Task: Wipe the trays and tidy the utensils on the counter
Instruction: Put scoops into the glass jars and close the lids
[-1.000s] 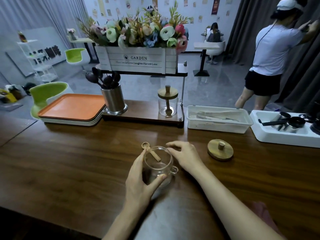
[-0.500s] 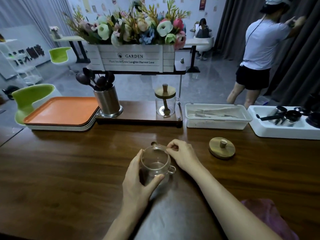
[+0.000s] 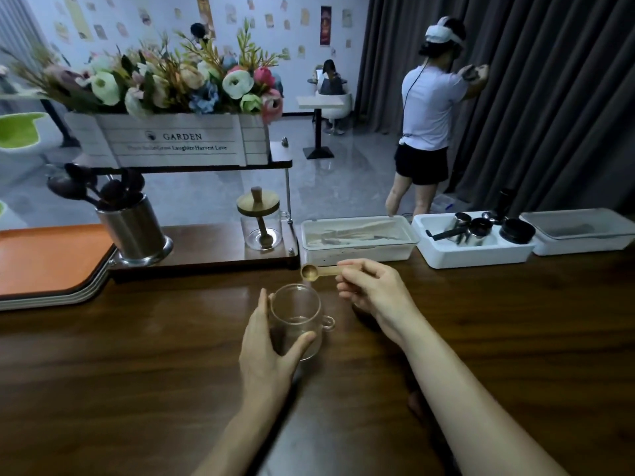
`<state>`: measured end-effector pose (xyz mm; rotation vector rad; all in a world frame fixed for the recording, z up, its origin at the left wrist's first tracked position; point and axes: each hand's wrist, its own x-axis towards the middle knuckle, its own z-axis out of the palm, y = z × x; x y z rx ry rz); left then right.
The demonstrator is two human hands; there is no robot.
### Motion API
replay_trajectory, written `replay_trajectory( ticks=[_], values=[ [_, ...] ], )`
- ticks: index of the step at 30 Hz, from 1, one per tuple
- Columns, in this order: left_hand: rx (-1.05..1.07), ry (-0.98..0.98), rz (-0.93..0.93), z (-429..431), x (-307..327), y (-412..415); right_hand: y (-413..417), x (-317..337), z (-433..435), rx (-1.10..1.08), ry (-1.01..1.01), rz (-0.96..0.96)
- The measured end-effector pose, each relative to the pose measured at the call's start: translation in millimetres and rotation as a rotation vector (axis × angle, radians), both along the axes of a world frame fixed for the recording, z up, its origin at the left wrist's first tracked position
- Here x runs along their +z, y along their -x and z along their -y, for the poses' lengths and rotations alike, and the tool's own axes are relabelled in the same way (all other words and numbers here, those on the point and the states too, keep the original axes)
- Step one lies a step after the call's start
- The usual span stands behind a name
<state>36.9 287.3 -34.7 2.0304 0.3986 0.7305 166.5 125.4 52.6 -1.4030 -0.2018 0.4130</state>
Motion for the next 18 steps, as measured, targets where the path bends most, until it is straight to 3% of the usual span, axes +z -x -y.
replay_trajectory(
  ticks=[5,13,18],
  values=[
    [-0.028,-0.007,-0.005,8.0,2.7,-12.9,2.9,5.6,3.7,0.051,0.045,0.055],
    [-0.058,-0.022,-0.014,12.1,5.8,-16.2,3.6,-3.9,-6.1,-0.032,0.403,0.412],
    [-0.047,-0.047,0.0,11.1,3.3,-17.0,9.6,-6.3,-9.8,-0.036,0.395,0.473]
  ],
)
